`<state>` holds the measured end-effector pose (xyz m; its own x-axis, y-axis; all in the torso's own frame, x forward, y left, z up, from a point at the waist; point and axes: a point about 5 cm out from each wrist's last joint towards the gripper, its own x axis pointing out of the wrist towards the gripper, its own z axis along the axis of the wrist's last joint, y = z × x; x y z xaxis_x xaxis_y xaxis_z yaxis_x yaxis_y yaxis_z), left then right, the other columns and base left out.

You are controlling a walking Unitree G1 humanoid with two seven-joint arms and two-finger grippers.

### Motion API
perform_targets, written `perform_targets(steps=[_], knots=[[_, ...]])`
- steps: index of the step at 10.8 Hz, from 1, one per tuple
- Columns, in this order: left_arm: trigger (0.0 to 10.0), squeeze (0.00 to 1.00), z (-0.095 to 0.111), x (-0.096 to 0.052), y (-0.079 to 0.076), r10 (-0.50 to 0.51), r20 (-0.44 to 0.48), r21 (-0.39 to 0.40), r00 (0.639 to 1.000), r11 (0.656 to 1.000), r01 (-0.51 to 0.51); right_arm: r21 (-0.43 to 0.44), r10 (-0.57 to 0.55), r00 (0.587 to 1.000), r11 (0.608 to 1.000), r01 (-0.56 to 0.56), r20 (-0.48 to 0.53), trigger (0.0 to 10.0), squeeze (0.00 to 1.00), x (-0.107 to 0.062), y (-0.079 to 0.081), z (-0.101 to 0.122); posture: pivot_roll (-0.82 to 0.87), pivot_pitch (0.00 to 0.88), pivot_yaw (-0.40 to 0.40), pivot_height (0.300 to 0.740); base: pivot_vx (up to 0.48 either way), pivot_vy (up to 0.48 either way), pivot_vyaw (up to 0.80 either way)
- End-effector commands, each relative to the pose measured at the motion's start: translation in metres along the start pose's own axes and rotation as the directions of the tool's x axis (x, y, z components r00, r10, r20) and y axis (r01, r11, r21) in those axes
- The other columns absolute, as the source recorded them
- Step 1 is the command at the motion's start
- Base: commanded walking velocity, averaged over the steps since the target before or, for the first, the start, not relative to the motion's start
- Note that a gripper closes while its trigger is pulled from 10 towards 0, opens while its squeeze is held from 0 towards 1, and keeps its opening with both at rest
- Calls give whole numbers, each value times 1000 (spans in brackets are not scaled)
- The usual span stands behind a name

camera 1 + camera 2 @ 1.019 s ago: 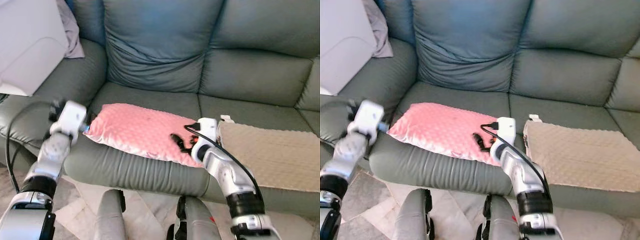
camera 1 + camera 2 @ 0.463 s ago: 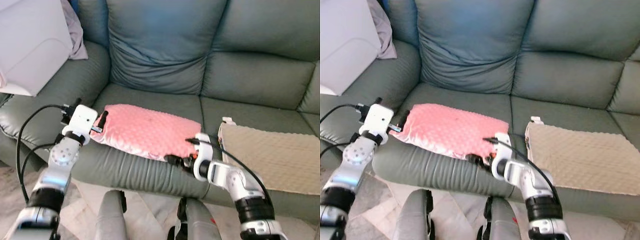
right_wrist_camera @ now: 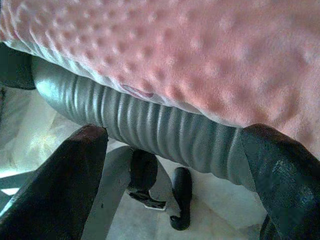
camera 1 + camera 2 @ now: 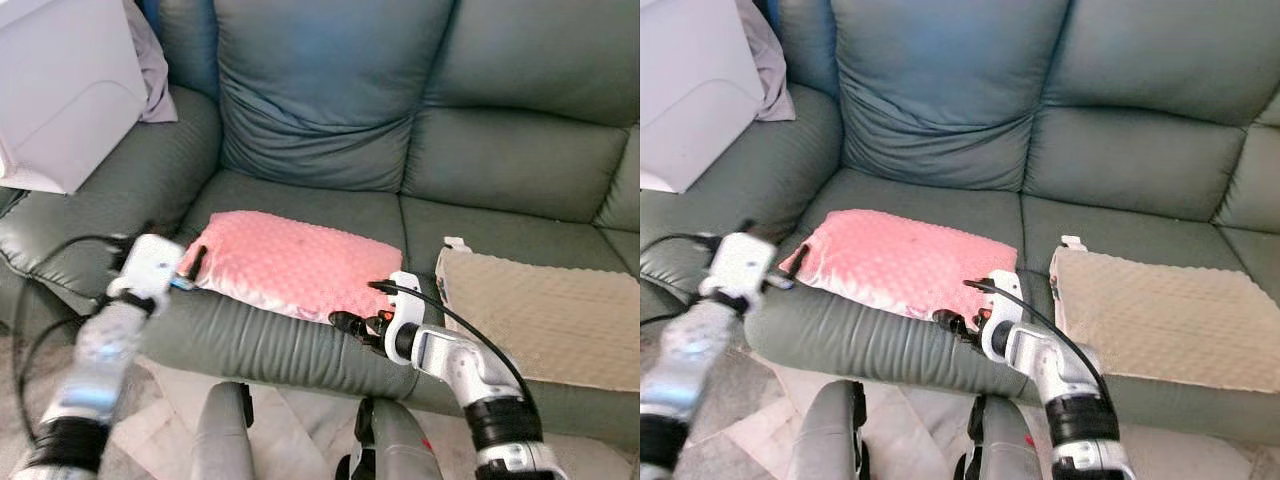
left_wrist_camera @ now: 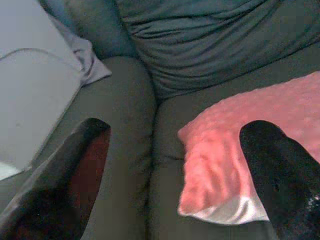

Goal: Move the pillow to the sofa

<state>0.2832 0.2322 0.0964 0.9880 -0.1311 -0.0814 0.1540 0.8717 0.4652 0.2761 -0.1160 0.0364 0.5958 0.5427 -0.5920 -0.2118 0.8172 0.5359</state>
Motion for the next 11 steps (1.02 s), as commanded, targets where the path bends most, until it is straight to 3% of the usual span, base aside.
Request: perform_targets(steps=[1,2,11], knots=[[10000,0,6,-3,0,-19,15,-2,1000,1000,19,-20,-4,1000,1000,4,3,10000,1000,2,-1,2,65,53,-41,627,0,0,0],[10000,0,9,-8,1,-42,25,-12,999,999,42,-18,-9,1000,1000,9,5,10000,1000,6,0,3,73,73,-37,627,0,0,0],[10000,0,9,-8,1,-42,25,-12,999,999,42,-18,-9,1000,1000,9,5,10000,1000,6,0,3,73,73,-37,627,0,0,0]])
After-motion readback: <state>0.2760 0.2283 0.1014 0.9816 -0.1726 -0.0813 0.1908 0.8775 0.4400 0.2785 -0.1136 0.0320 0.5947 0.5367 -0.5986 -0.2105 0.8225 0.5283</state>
